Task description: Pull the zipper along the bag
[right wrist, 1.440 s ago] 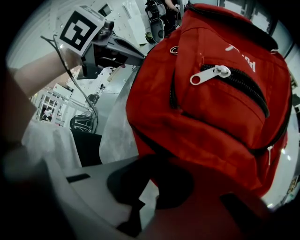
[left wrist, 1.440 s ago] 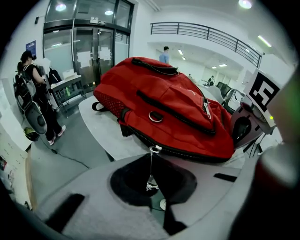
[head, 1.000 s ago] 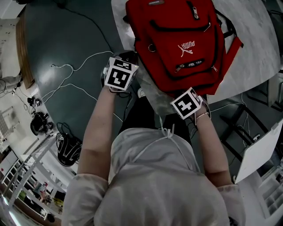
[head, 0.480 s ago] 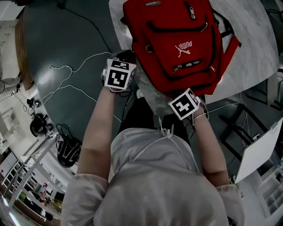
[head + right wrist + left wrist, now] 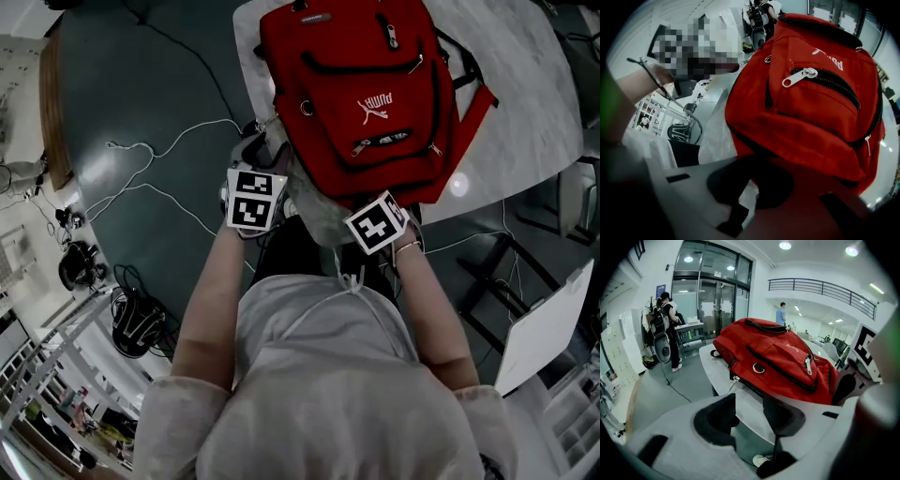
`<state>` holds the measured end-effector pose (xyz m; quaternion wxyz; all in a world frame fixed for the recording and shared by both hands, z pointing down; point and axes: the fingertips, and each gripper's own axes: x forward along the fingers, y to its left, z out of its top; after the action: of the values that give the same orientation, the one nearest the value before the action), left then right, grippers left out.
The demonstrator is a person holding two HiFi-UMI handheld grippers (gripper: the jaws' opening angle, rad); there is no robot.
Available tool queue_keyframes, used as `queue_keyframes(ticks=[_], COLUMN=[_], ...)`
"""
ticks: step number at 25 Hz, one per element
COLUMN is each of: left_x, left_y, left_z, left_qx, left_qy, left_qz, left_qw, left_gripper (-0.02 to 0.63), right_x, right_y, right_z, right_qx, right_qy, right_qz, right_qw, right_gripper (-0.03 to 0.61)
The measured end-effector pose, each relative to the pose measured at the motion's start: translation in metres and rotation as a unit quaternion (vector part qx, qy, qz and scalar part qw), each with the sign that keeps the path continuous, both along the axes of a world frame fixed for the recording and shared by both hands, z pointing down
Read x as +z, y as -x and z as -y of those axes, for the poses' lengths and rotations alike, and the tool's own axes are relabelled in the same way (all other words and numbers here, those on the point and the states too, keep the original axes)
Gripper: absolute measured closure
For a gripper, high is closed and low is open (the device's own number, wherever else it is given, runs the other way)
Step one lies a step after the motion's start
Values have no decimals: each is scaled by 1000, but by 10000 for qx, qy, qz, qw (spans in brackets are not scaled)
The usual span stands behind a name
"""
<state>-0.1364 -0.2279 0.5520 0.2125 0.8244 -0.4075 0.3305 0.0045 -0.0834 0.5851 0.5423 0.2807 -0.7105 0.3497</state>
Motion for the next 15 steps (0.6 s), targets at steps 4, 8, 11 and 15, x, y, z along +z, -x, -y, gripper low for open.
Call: queue_keyframes(ticks=[4,8,11,15], left_x=[-10,-32,-59,-101], left_y=[-8,-18,-30,-40], left_z=[-36,-61,-69,-72], left_qx=[-103,-377,-581,-779], left_qy=[117,113,-207,-642], left_qz=[-155,-439,-587,-805], left_qw=[9998,9983,9964,9916], left_gripper=[443,472,552,589], right_x=[-11,-40,-73,-124], right_y=[-1,2,-6,-13], right_z=[2,4,20,43], right_qx=[93,339,630,802], right_qy=[-326,-726,-1226,-1942], right_qz=[135,487,866,1228], right_qw=[9993,9956,9867,9699], right_gripper=[551,552,552,552])
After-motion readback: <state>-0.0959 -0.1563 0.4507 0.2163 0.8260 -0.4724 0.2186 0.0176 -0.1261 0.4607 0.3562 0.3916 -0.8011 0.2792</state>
